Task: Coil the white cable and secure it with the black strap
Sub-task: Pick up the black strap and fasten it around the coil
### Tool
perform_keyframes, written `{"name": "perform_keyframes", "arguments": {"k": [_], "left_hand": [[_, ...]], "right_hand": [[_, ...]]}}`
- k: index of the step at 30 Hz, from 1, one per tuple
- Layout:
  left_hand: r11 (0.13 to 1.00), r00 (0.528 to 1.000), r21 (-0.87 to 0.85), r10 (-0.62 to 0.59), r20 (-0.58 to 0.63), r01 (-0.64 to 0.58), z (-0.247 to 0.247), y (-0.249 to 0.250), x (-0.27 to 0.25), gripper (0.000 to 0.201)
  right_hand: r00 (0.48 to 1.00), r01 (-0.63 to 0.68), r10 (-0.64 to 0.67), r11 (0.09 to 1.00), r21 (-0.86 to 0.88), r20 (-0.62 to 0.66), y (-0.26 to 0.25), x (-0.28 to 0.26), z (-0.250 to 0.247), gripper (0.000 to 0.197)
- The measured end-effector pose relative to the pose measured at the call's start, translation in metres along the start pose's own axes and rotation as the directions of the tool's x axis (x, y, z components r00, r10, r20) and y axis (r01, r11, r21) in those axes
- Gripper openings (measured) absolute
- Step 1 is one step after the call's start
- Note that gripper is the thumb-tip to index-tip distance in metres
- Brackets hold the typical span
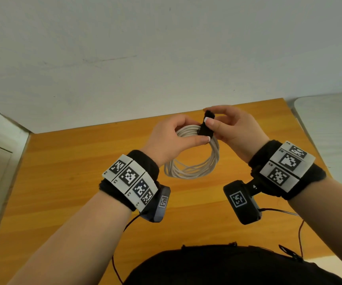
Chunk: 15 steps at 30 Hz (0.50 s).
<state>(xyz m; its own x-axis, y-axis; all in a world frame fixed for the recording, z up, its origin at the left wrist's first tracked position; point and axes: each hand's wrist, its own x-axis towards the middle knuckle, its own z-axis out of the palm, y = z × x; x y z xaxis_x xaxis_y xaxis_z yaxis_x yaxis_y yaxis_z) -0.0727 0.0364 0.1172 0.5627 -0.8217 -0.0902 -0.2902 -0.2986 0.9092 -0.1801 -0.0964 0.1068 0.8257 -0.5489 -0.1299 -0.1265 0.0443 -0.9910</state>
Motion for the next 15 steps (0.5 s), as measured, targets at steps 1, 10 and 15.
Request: {"name": "perform_keyframes", "arguments": {"k": [1, 10, 15], "left_hand": [[1.000, 1.000, -0.004, 0.003, -0.005, -0.003, 0.000, 0.000, 0.000, 0.021], [0.997, 0.994, -0.040, -0.065, -0.091, 0.061, 0.002, -0.009, 0.003, 0.035], [0.999, 0.986, 0.020, -0.042, -0.161, 0.046, -0.001, -0.011, 0.004, 0.058]], "right_hand": [[1.000, -0.024, 0.024, 0.999, 0.029, -0.014, 0.001, 0.001, 0.000, 0.021], [0.988, 0.084, -0.118, 0.954, -0.289, -0.102, 0.004, -0.002, 0.020, 0.018], [0.997, 0.061, -0.045, 0.949, -0.311, 0.060, 0.003, -0.003, 0.020, 0.019]]}}
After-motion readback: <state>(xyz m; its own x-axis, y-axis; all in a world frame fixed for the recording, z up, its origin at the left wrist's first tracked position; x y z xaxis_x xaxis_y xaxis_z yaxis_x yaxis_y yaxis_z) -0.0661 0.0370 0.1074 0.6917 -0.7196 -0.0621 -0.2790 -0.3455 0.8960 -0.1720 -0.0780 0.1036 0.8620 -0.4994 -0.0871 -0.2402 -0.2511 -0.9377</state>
